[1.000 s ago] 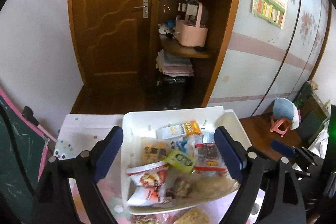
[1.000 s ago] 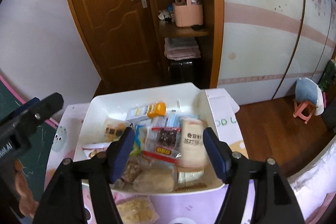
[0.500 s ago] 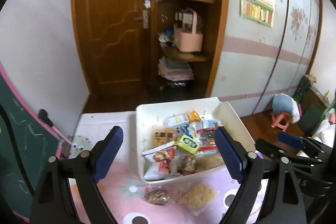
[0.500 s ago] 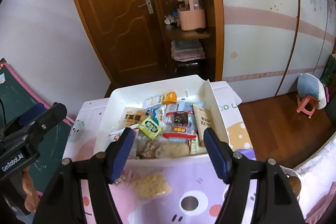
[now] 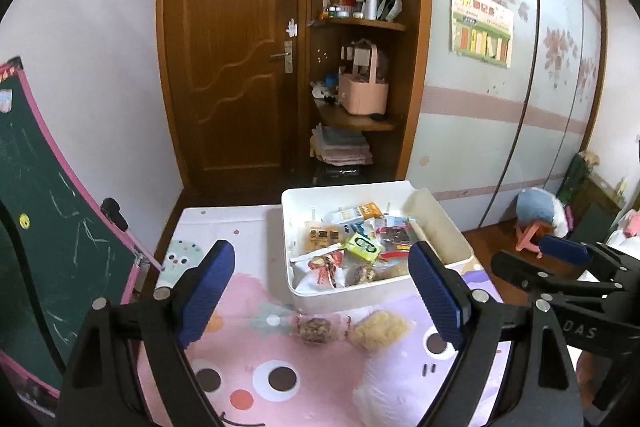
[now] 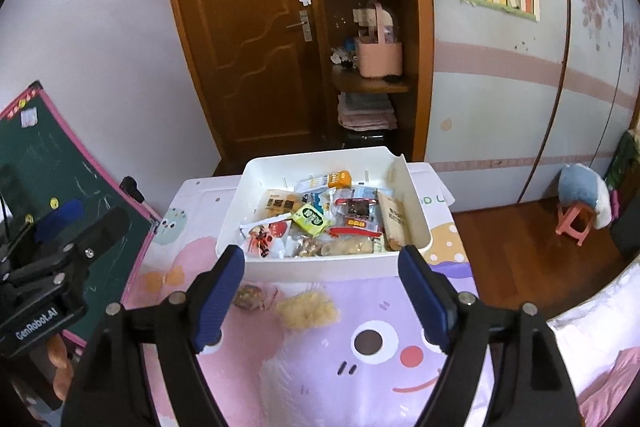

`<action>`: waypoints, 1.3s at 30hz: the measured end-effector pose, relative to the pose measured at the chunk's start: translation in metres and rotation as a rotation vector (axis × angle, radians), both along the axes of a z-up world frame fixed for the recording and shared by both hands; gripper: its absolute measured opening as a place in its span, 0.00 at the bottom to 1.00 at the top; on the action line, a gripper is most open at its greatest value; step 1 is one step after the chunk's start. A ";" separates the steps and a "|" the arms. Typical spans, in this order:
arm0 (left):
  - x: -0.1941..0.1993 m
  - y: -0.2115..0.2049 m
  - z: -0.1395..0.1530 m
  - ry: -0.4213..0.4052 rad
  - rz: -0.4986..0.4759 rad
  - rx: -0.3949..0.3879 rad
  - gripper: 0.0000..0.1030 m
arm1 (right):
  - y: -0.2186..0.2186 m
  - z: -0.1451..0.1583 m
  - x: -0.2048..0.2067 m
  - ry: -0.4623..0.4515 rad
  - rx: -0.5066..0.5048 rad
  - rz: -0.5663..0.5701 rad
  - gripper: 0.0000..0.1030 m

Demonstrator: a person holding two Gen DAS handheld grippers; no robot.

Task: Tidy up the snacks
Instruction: 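Withdraw both tools from the bin toward the two clear snack bags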

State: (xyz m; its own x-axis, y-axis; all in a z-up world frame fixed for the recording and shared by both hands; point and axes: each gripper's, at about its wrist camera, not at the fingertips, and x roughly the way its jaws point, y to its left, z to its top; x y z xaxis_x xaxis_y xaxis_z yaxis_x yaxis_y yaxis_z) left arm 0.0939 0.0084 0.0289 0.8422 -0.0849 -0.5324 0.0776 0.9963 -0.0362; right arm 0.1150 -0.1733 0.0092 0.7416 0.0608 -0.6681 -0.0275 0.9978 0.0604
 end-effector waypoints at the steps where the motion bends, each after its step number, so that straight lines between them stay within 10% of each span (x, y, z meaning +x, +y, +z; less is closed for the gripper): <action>1: -0.003 0.002 -0.001 0.001 0.001 -0.007 0.85 | 0.001 0.000 -0.005 -0.012 -0.010 0.002 0.77; 10: -0.010 0.034 -0.048 0.098 0.032 -0.071 0.85 | 0.003 -0.037 -0.016 -0.032 -0.017 0.029 0.77; 19: 0.014 0.024 -0.110 0.152 -0.014 0.050 0.85 | 0.012 -0.108 0.012 0.146 -0.117 0.009 0.77; 39: 0.114 0.024 -0.208 0.382 -0.043 -0.104 0.85 | 0.000 -0.223 0.103 0.436 0.204 -0.032 0.77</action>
State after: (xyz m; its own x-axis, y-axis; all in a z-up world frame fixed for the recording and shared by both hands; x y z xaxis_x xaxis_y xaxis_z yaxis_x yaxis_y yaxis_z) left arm 0.2081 0.0328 -0.1786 0.5799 -0.1863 -0.7931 0.0809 0.9819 -0.1714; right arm 0.2176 -0.1734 -0.2141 0.3986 0.2052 -0.8939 0.0744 0.9642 0.2545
